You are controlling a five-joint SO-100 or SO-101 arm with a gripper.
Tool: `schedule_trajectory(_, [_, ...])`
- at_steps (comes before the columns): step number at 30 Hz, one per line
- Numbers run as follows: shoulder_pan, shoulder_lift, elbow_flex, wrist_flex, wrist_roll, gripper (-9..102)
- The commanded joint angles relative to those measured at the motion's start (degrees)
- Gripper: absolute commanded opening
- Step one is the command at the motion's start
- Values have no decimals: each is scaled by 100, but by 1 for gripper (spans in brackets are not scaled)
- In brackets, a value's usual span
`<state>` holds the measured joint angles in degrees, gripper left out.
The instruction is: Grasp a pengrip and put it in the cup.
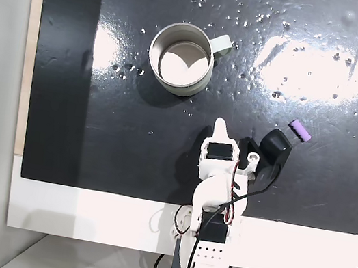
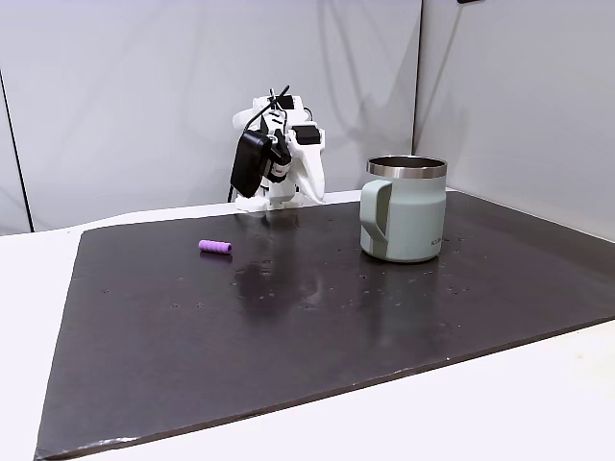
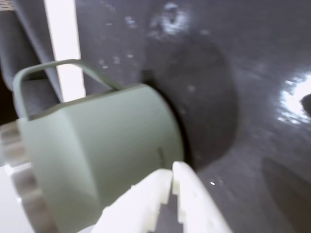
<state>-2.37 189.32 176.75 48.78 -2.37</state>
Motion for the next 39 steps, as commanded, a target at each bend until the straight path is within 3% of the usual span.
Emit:
schedule_trajectory(1, [-44,26,-642,316,167,0])
schedule_trajectory(11, [615,-3806,-3577,1063,1107,0])
schedule_trajectory(32, [2575,-7761,-5985,1143,1072,0])
schedule_trajectory(39, [3015,-8350,-6372,1257,809,15])
